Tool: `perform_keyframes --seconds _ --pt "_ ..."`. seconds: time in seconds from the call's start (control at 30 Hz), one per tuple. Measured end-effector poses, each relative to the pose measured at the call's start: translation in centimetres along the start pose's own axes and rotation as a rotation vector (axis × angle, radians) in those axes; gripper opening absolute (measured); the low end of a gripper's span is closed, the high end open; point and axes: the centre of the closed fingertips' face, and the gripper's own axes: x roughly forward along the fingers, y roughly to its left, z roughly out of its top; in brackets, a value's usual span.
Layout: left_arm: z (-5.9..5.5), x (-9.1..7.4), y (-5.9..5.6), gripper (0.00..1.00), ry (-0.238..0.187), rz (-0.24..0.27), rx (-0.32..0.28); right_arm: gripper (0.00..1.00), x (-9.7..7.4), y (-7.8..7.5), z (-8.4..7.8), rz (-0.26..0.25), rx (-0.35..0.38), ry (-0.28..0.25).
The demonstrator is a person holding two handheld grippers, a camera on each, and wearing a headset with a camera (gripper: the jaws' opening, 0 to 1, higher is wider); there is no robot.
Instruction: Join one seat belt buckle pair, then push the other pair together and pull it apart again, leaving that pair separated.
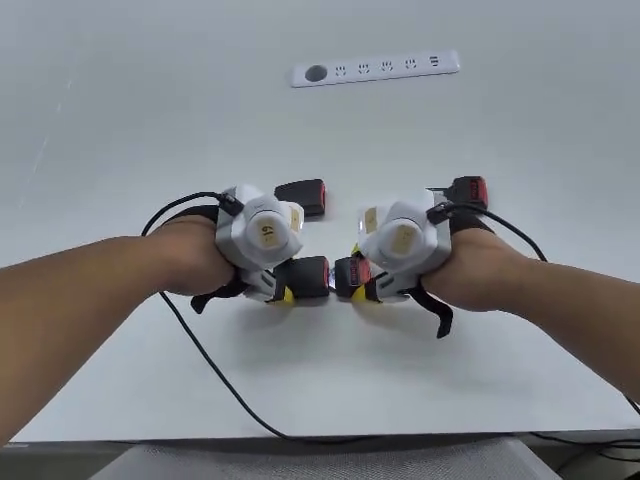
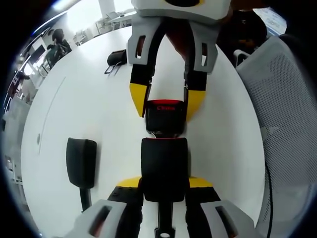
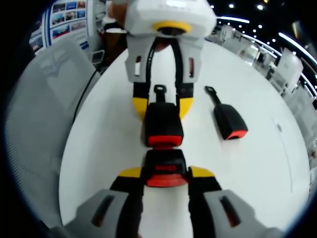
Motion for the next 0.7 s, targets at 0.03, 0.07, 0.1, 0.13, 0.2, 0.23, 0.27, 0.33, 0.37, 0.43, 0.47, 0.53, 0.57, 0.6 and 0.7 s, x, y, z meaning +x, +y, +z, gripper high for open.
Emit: perform_keyframes --seconds 0.03,0.07,0.1,0.13,0.2,0.23,0.27,0.33,0.37,0.43,0.47,0.53,0.57,0.6,0.7 --pt "0.0 0.0 0.1 0.34 0.002 0.001 -0.002 0.34 0.0 0.0 0.0 0.000 0.000 -0.001" --pt "0.0 0.0 0.1 0.34 0.007 -0.001 -0.005 0.34 0.0 0.0 0.1 0.001 -0.002 -0.004" --pt "0.0 0.0 0.1 0.34 0.011 -0.001 -0.012 0.34 0.0 0.0 0.1 0.001 -0.005 -0.005" --pt "0.0 0.0 0.1 0.34 0.015 -0.001 -0.015 0.34 0.0 0.0 0.1 0.001 -0.007 -0.007" --pt "0.0 0.0 0.1 0.34 0.022 0.001 -0.016 0.35 0.0 -0.1 0.1 -0.002 0.002 -0.012" --pt "0.0 0.0 0.1 0.35 0.024 0.004 -0.013 0.35 0.0 -0.1 0.2 -0.003 0.002 -0.014" --pt "0.1 -0.1 0.2 0.36 0.022 0.012 0.008 0.35 0.0 -0.1 0.3 -0.004 0.004 -0.015" --pt "0.0 -0.2 0.2 0.36 0.024 0.019 -0.003 0.35 0.0 -0.1 0.4 -0.005 0.010 -0.019" --pt "0.2 -0.4 0.3 0.37 0.013 0.025 -0.008 0.35 0.0 -0.1 0.4 -0.006 0.012 -0.019" --pt "0.5 -1.0 0.6 0.38 -0.007 0.038 -0.026 0.36 -0.2 0.0 0.6 -0.003 0.028 -0.021" --pt "0.6 -1.2 0.6 0.38 -0.015 0.038 -0.034 0.36 -0.4 0.0 0.7 -0.003 0.026 -0.024" --pt "1.1 -2.1 0.7 0.40 -0.052 0.048 -0.059 0.36 -0.8 0.0 1.3 -0.009 0.026 -0.041" --pt "1.5 -2.5 0.8 0.40 -0.072 0.051 -0.067 0.36 -1.0 0.0 1.5 -0.012 0.026 -0.048" --pt "1.4 -2.8 1.0 0.41 -0.081 0.056 -0.083 0.36 -1.4 0.0 1.8 -0.017 0.020 -0.056" --pt "1.4 -3.8 1.8 0.39 -0.097 0.088 -0.081 0.36 -2.1 -0.3 2.3 -0.028 0.019 -0.069"
